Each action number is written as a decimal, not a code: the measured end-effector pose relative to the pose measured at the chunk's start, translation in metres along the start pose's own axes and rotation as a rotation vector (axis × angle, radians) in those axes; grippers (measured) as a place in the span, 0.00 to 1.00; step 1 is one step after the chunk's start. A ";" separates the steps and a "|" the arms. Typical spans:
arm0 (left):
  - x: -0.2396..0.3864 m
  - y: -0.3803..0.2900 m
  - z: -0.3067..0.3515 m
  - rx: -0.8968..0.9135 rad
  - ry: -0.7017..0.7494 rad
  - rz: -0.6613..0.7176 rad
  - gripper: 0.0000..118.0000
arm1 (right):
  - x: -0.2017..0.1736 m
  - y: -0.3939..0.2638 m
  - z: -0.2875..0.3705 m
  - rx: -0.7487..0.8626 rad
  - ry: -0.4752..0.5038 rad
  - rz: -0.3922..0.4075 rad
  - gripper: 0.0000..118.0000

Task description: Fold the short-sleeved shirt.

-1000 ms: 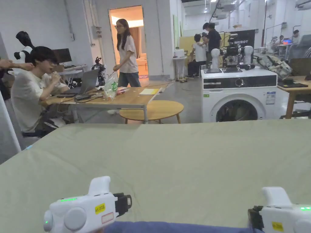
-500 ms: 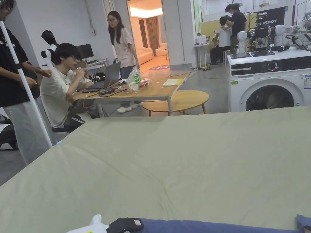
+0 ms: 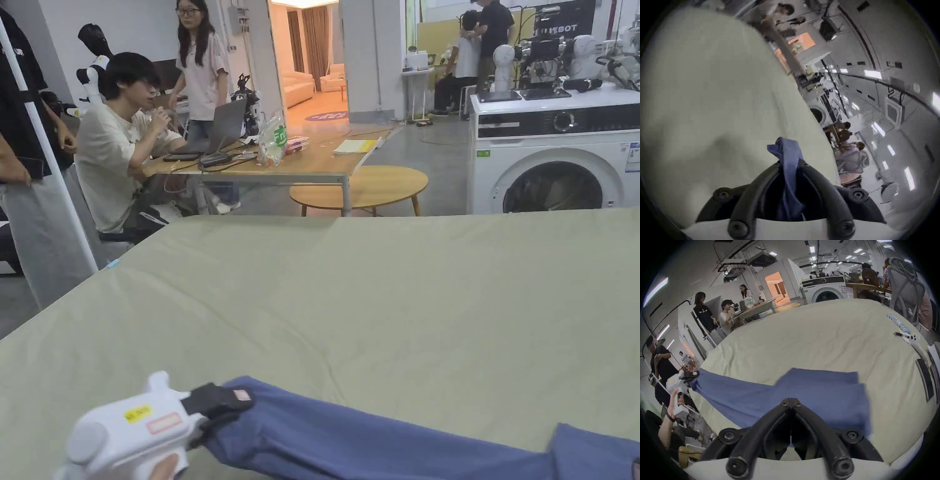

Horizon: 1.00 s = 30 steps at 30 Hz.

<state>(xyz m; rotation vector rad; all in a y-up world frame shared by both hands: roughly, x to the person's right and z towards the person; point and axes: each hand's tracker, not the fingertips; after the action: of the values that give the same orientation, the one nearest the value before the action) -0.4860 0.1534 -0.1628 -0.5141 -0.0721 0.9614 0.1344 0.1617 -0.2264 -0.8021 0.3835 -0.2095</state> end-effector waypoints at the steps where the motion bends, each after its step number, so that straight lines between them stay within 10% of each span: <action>1: 0.013 0.010 0.016 0.025 0.048 -0.066 0.05 | -0.001 0.000 0.001 -0.002 0.001 0.010 0.00; 11: 0.137 -0.082 -0.072 -0.211 0.172 -0.605 0.05 | -0.016 0.007 0.010 0.037 0.081 0.021 0.00; 18: 0.170 -0.185 -0.176 -0.529 0.015 -0.552 0.05 | 0.007 -0.008 0.032 0.050 0.032 0.033 0.00; 21: 0.183 -0.186 -0.178 -0.483 -0.042 -0.536 0.41 | 0.028 -0.010 0.039 0.057 0.003 -0.002 0.00; 26: 0.175 -0.156 -0.158 -0.397 -0.188 -0.339 0.34 | 0.057 -0.012 0.043 0.075 0.004 -0.108 0.00; 28: 0.169 -0.160 -0.159 -0.373 -0.111 -0.409 0.07 | 0.064 -0.013 0.042 0.074 0.013 -0.132 0.00; 30: 0.158 -0.176 -0.172 -0.424 -0.016 -0.455 0.03 | 0.062 -0.014 0.041 0.074 0.015 -0.133 0.00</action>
<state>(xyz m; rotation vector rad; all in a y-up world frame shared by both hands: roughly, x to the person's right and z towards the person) -0.2116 0.1314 -0.2607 -0.8378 -0.3972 0.4999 0.2070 0.1592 -0.2065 -0.7536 0.3350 -0.3525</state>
